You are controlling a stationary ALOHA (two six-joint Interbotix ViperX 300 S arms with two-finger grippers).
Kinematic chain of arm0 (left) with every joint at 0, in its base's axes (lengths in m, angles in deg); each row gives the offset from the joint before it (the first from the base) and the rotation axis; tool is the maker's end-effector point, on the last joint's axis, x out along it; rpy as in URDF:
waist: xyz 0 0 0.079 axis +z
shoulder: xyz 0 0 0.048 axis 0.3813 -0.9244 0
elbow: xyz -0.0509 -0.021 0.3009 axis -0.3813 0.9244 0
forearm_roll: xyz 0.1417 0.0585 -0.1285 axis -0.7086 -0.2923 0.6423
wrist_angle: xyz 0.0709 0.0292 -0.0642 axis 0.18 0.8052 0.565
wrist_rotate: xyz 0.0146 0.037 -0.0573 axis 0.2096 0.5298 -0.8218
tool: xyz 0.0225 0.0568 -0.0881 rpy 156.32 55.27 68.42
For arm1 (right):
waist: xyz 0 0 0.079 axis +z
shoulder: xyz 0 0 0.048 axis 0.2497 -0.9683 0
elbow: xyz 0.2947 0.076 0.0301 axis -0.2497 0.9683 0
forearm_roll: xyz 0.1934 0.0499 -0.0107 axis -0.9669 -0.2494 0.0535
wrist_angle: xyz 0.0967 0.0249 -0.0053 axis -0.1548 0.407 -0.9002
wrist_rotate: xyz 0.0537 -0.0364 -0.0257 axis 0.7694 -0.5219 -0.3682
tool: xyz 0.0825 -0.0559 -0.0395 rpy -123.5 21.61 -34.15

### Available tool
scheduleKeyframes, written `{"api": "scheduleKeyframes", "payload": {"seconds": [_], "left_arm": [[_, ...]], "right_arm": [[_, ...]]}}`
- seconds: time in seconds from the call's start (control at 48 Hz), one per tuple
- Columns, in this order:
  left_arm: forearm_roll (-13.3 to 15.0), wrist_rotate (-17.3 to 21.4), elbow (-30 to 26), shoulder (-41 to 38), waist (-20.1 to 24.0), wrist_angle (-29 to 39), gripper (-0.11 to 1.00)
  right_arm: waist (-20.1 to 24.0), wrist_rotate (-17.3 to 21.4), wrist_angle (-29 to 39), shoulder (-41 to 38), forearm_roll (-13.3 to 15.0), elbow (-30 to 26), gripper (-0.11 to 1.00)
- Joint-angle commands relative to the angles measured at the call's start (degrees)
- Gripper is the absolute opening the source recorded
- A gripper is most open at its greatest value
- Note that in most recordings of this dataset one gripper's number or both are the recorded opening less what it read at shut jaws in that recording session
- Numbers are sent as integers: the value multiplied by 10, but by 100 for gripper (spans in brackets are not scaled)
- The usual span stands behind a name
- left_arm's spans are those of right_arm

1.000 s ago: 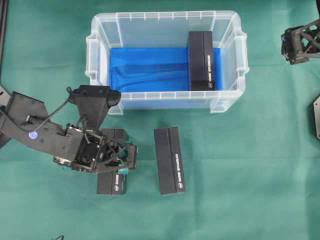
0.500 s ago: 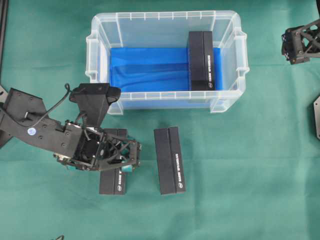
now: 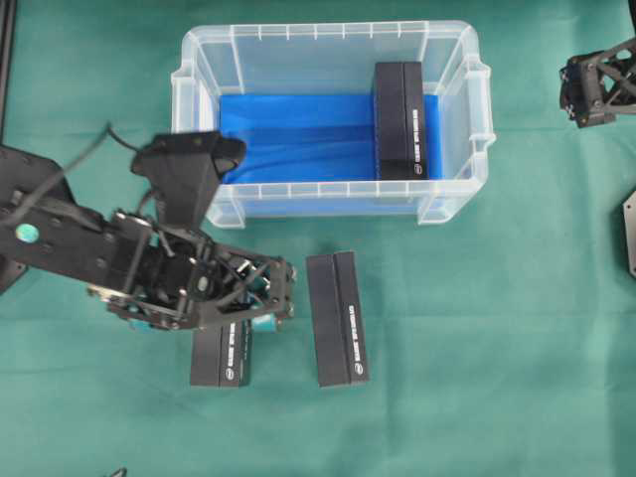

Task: Take out the box from the case.
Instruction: 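Open the left gripper and withdraw it to the left side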

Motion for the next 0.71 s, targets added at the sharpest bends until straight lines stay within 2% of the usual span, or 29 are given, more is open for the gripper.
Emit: {"api": "scheduleKeyframes", "payload": {"seconds": [0.0,0.188,0.417,0.688], "left_arm": [[-4,0,-36,25,4,29,98],[-4,1,-69,25,3,56,97],[-4,11,-63,27,3,60,97],[-2,11,-37,61,-22,69,97]], "right_arm": [[0,-2,-3,3,2,-8,91],[0,-2,-2,2,0,-9,91],[0,-2,0,3,0,-8,91],[0,-2,0,3,0,-9,91]]}}
